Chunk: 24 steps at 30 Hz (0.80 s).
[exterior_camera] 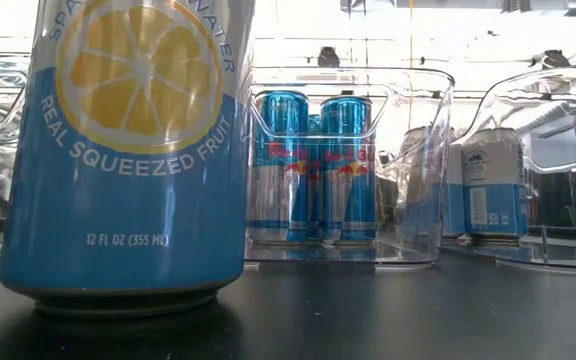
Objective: Sort soda cans
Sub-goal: Put the left white soda can into the left transparent bin
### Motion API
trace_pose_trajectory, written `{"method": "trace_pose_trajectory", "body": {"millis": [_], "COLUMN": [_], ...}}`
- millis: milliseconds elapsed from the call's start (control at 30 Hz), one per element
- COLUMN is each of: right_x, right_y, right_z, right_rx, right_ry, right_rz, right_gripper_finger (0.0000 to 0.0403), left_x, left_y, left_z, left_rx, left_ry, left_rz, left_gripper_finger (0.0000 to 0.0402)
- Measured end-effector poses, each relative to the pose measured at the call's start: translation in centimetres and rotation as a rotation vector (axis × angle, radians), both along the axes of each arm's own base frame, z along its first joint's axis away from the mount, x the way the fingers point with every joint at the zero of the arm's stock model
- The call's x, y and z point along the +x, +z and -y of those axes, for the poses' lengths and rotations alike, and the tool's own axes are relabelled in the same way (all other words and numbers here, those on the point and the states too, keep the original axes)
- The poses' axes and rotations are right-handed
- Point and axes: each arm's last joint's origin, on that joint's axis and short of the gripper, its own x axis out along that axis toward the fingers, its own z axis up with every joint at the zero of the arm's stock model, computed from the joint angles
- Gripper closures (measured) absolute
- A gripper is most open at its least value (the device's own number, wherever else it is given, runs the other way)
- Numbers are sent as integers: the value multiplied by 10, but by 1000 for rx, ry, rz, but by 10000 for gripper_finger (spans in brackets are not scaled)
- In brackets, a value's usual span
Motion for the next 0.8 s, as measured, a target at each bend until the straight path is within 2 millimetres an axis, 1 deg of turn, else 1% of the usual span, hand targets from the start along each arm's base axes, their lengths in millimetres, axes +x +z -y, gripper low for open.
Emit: {"method": "trace_pose_trajectory", "body": {"millis": [133, 267, 433, 667, 800], "right_x": [-4, -15, -28, -33, -33], "right_y": [-5, -5, -4, -3, -2], "right_z": [-11, -21, -32, -35, -35], "right_rx": [-24, -25, -67, -127, -130], "right_ry": [67, 119, 171, 170, 170], "right_rz": [-17, -8, 49, 125, 128], "right_gripper_finger": [44, 44, 44, 44, 44], "left_x": [1, 7, 10, 11, 13], "left_y": [0, 1, 1, 1, -1], "left_z": [1, 2, 5, 4, 1], "left_rx": [-6, -37, -72, -75, -42], "left_ry": [-8, -1, 7, 17, 27], "left_rz": [25, 44, 64, 58, 66], "left_gripper_finger": [38, 38, 38, 38, 38]}}
